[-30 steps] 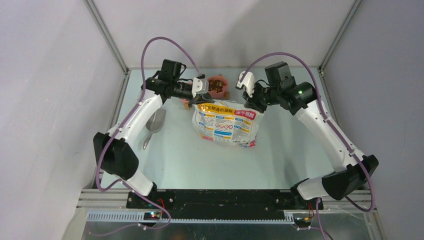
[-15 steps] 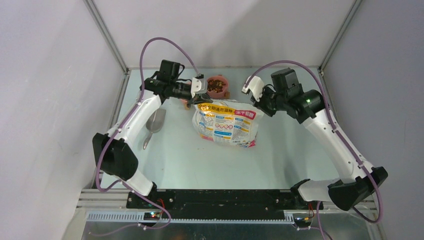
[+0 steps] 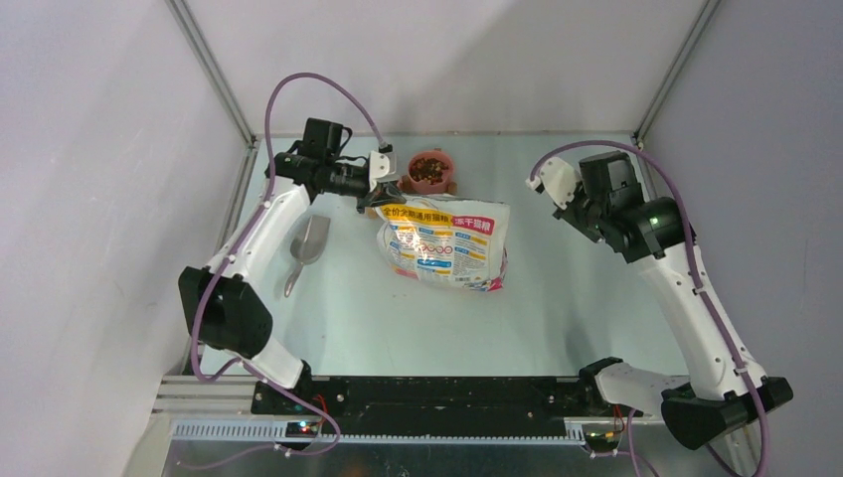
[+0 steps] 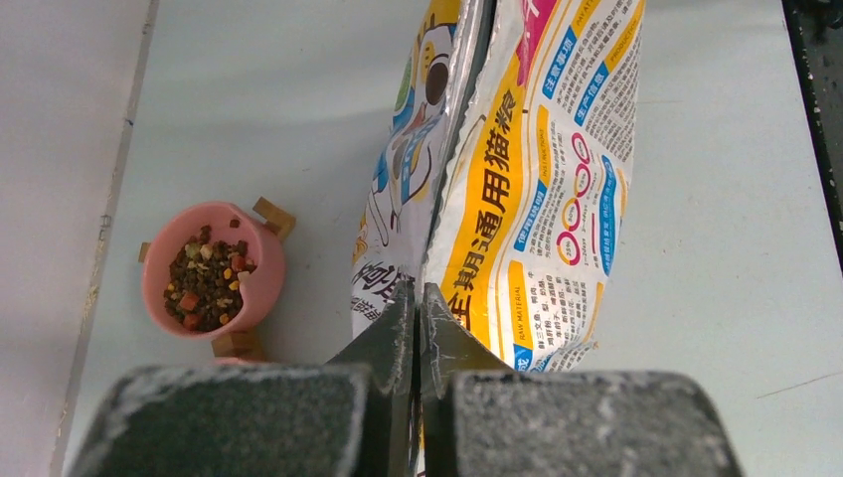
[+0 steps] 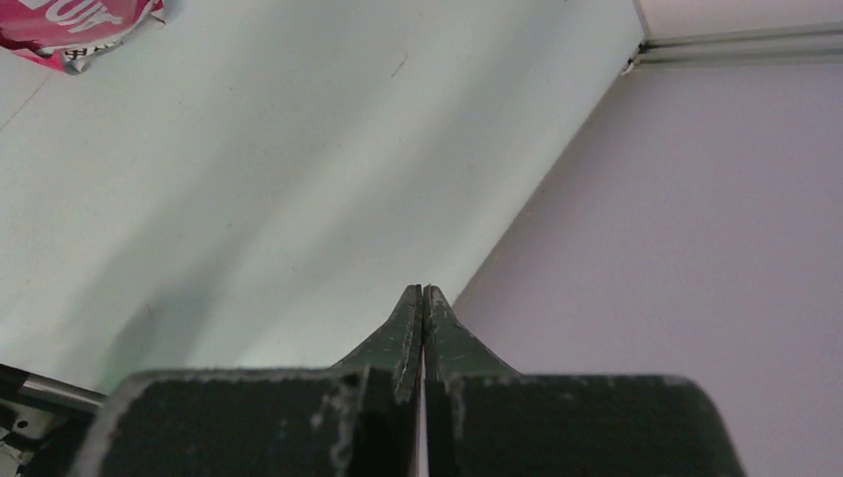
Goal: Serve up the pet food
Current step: Close the pet food bag at the center of the board.
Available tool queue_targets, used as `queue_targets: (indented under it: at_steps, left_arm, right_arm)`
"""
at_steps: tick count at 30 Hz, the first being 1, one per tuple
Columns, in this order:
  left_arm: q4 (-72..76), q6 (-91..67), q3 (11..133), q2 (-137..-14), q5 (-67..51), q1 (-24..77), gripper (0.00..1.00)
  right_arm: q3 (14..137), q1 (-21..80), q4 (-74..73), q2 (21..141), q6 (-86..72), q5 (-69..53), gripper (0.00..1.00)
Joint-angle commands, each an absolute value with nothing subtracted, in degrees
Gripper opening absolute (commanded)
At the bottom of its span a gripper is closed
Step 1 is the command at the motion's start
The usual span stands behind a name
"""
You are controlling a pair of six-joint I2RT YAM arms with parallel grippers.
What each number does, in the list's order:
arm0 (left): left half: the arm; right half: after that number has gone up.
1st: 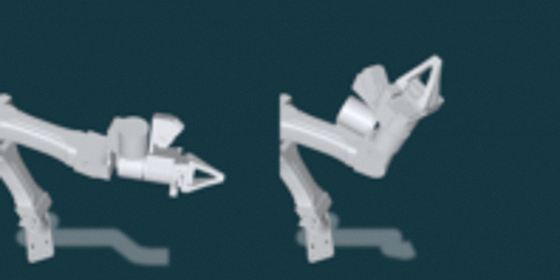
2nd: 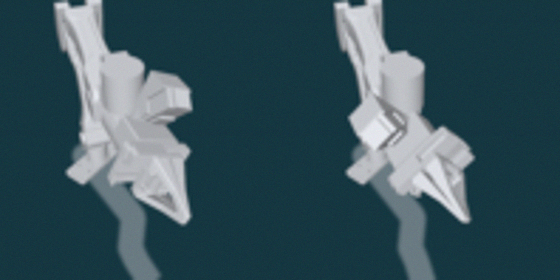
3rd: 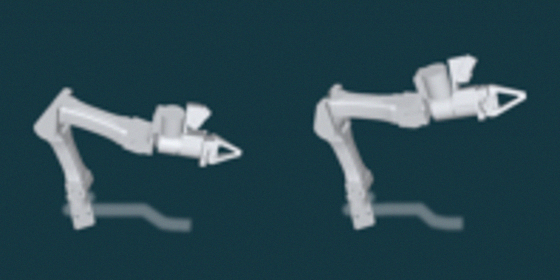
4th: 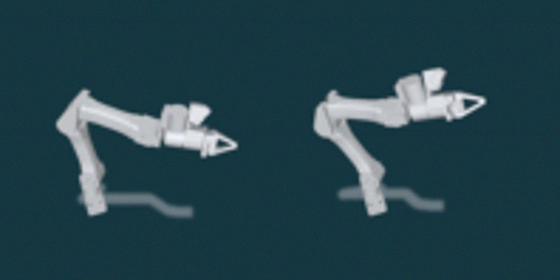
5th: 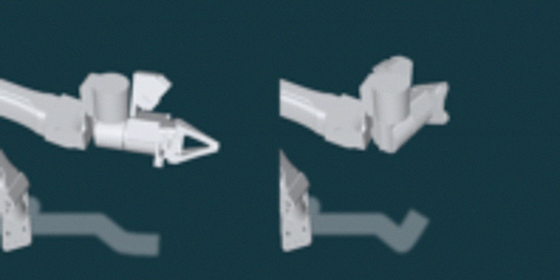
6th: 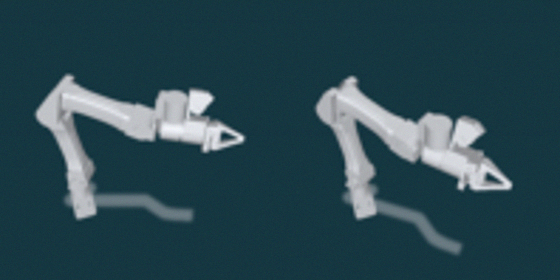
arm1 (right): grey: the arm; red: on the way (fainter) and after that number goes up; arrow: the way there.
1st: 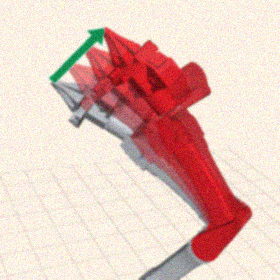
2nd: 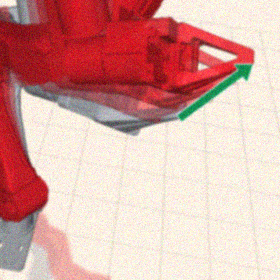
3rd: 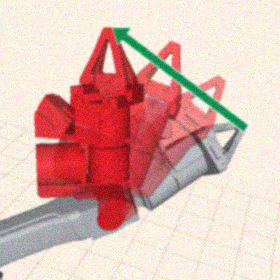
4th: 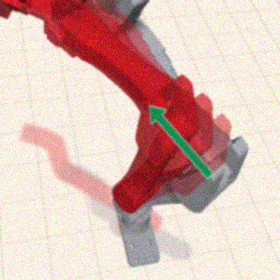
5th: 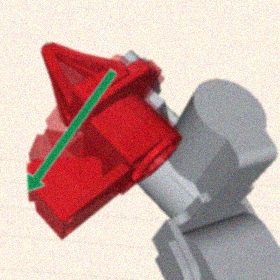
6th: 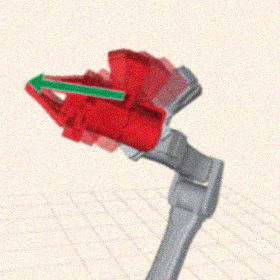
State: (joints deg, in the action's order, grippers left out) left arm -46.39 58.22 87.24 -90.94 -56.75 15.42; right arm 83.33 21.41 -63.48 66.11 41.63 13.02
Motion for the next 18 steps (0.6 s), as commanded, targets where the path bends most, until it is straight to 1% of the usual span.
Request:
queue_targets:
  at_steps: [1,2,3,4,5,6,7,8,9,11,13,18]
  left_arm:
    - [-49.13,60.27,88.7,-89.07,-50.64,14.09,0.0]
    - [-49.06,60.2,88.74,-88.92,-50.67,14.36,0.0]
    - [-49.01,59.96,88.78,-88.76,-50.75,14.43,0.0]
    - [-48.92,59.91,88.86,-88.72,-50.82,14.64,0.0]
    - [-48.9,59.67,89.08,-88.74,-50.94,14.7,0.0]
    - [-48.81,59.54,89.19,-88.72,-50.96,14.79,0.0]
    - [-48.79,59.27,89.45,-88.74,-50.99,14.82,0.0]
    - [-48.72,59.17,89.55,-88.72,-50.94,15.0,0.0]
    - [-48.66,58.98,89.78,-88.74,-50.88,15.07,0.0]
    - [-48.67,58.63,90.08,-88.7,-50.89,15.12,0.0]
    - [-48.78,58.55,90.47,-88.61,-50.7,15.12,0.0]
    - [-51.27,59.55,92.65,-88.33,-50.39,15.11,0.0]
  right_arm:
    - [88.53,22.44,-63.76,65.31,40.32,11.4,0.01]
    - [90.58,23.03,-63.45,65.44,38.91,6.37,0.08]
    - [92.67,23.38,-63.28,65.95,37.59,3.53,0.13]
    - [93.62,24.41,-62.44,66.54,36.94,-2.83,0.27]
    - [95.17,24.99,-61.76,66.89,35.98,-5.63,0.33]
    - [95.79,26.35,-60.4,67.9,35.61,-11.01,0.44]
    - [97.16,27.2,-59.82,68.49,35.14,-13.33,0.48]
    - [97.8,28.66,-58.79,70.16,35.02,-17.15,0.55]
    - [99.0,30.35,-57.79,71.12,34.68,-18.68,0.59]
    - [100.36,32.72,-56.53,74.63,34.95,-21.56,0.62]
    - [101.27,34.6,-54.72,77.99,34.98,-20.98,0.63]
    - [108.18,35.88,-53.15,87.54,35.3,-23.45,0.64]
